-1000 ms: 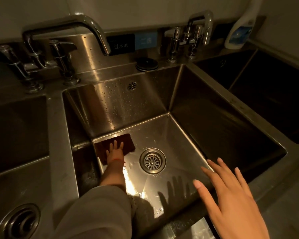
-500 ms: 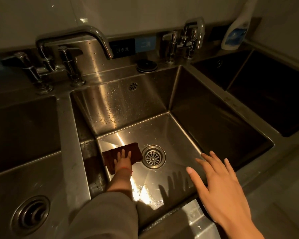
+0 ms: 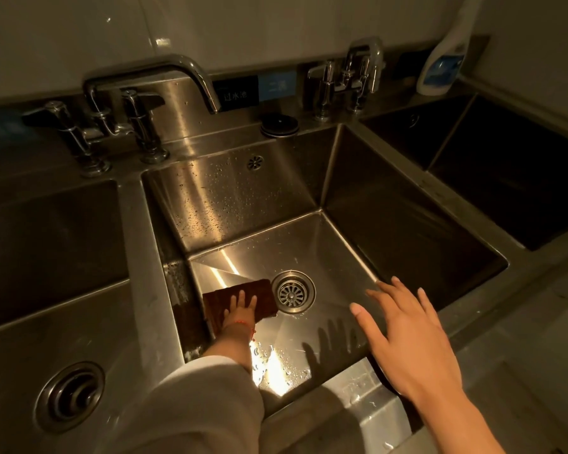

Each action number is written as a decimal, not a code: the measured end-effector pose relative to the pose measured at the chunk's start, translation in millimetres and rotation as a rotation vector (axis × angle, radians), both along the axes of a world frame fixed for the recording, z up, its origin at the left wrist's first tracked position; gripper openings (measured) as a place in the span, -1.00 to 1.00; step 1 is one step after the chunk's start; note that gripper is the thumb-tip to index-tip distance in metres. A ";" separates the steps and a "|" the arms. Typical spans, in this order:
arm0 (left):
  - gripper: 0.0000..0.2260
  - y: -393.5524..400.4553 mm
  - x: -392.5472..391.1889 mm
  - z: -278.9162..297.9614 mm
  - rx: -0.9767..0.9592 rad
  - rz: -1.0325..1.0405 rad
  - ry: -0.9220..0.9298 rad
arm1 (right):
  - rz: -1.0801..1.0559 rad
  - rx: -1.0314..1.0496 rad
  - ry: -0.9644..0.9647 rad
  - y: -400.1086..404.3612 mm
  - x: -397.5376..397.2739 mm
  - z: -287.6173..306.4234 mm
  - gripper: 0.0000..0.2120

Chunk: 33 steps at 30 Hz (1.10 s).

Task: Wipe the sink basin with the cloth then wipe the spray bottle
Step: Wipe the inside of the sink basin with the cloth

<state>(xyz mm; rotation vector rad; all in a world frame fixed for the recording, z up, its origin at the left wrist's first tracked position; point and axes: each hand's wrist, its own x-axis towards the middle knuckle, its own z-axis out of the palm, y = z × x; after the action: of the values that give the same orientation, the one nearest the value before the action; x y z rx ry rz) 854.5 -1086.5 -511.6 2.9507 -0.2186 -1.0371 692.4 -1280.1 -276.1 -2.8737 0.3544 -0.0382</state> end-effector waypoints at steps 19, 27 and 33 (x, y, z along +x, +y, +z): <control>-0.29 0.3 22.4 -3.4 -0.027 -0.022 -0.055 | 0.003 0.006 0.026 1.7 -2.2 3.4 -0.28; -0.34 -4.1 40.8 -6.0 -0.005 -0.034 -0.071 | -0.017 0.025 0.062 0.6 -2.0 6.9 -0.27; -0.37 -12.4 48.5 -6.8 -0.026 -0.009 -0.077 | -0.052 0.040 0.100 -0.5 -0.6 11.0 -0.26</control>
<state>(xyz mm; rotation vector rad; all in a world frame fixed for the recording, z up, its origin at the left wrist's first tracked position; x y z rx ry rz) 903.0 -1098.9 -518.4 2.9713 -0.2449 -0.9158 691.8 -1280.7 -265.1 -2.8327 0.4437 0.1022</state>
